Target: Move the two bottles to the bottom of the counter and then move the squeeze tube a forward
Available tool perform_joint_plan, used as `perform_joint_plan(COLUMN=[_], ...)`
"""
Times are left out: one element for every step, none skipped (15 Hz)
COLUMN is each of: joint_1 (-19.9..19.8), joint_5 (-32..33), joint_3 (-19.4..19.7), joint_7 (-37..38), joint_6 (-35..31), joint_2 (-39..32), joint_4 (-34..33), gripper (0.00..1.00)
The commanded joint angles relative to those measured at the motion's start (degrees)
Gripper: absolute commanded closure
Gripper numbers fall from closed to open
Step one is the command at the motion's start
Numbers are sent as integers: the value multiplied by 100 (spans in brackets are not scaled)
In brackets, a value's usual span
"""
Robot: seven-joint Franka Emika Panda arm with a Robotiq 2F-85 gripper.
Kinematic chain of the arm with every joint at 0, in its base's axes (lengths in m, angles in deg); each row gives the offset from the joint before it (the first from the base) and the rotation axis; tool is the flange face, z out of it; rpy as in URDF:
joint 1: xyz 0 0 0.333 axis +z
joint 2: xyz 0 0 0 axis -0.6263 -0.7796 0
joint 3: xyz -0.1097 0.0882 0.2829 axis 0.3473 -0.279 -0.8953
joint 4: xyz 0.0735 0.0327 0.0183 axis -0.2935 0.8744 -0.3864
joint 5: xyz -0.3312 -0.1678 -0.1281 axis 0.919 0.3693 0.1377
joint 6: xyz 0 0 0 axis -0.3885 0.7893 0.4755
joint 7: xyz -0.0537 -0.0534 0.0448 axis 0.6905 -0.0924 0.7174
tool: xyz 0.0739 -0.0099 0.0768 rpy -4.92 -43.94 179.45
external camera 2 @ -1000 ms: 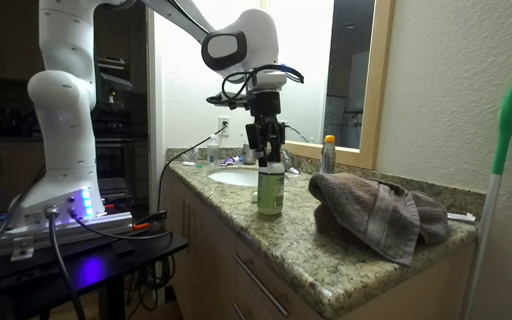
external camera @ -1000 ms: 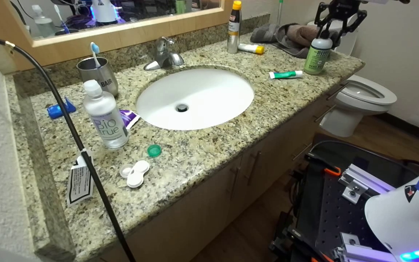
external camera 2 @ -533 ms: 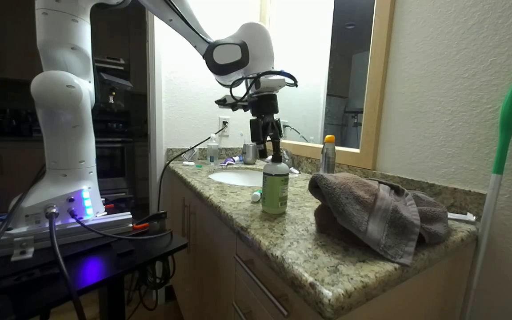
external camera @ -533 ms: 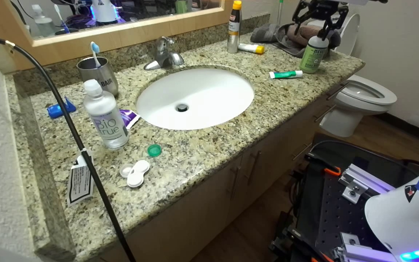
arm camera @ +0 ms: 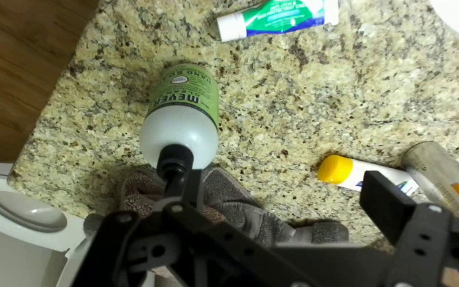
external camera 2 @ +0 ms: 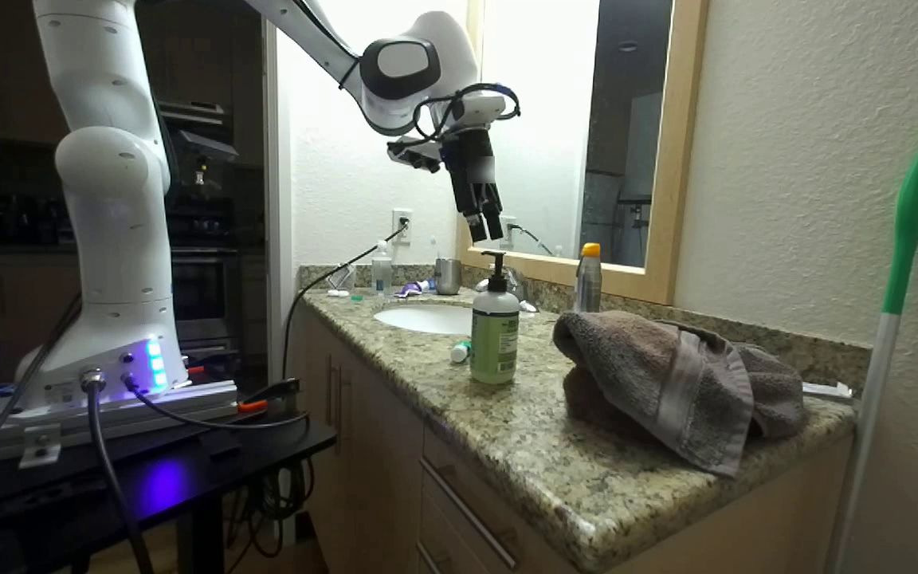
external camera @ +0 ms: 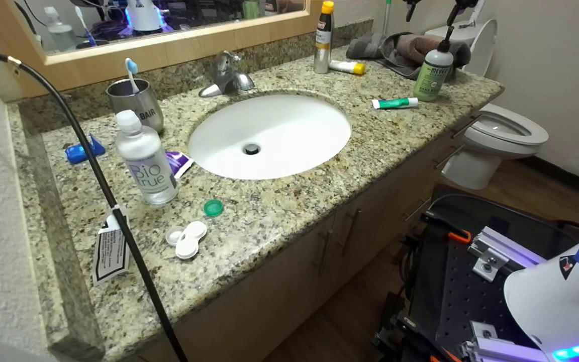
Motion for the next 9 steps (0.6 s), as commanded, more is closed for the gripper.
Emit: perform_joint_plan(joint_1=[-154,-163,-94,-38,65,202,336,400,131], joint_5=[163,136,-101,-235,-430,-704,-1027,-1289,-1000], joint_3=[-352,-437,-465,-504,-504,-456,-393,-356,-567], joint_7=[-383,-492,-806,-1042,-1412,-1866,-2237,-2482,-2021], joint_6=[396,432,488,474,537,617,753,897,648], joint_2=[896,1062,1195,1246,1183,1125,958,877,1136], joint_4=[372,411,384,320,161,52,-106,-182,67], gripper=[0,0,0,0,0,0,0,0,0])
